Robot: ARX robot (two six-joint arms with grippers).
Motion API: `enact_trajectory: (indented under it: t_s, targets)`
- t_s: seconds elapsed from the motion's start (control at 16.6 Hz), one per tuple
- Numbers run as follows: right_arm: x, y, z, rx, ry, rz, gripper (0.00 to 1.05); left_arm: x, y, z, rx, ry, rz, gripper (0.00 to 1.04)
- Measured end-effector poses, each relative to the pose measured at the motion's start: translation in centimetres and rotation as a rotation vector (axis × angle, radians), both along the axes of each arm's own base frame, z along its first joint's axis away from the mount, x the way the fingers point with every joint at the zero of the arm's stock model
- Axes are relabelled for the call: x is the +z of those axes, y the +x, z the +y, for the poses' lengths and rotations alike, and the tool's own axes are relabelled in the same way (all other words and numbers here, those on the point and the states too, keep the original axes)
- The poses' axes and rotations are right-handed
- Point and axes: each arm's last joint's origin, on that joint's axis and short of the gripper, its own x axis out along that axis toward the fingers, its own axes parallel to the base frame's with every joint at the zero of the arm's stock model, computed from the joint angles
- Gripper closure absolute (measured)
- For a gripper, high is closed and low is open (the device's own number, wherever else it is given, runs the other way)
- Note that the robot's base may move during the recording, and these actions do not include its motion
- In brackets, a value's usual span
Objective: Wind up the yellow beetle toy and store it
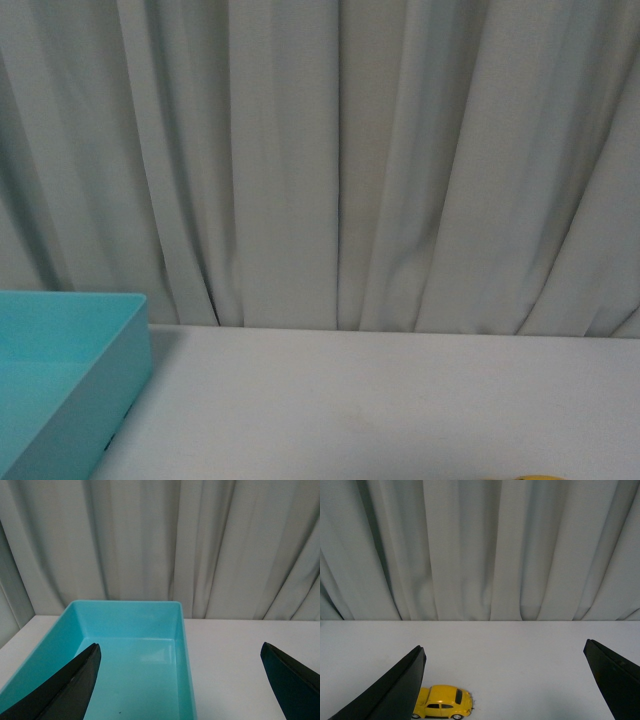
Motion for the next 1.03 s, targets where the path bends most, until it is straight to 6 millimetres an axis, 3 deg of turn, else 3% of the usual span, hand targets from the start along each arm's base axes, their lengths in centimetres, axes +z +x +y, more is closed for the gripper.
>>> enact_trajectory:
  t_s: [0.66,0.72,1.03]
  targets:
    - [0.0,0.0,0.0,0.0,0.0,-0.001,0.07,0.0,0.0,0.0,0.0,0.0,-0.001,0.07]
    - [0.0,0.2,-0.2,0.079,-0.003,0.008,0.07,0.0,0.0,0.0,0.001,0.0,0.0,0.07]
    - [2.4,3.6,-4.7,0.26,-0.103,-0.03,0.07,0.0,0.0,0.0,0.0,0.0,-0.001,0.07]
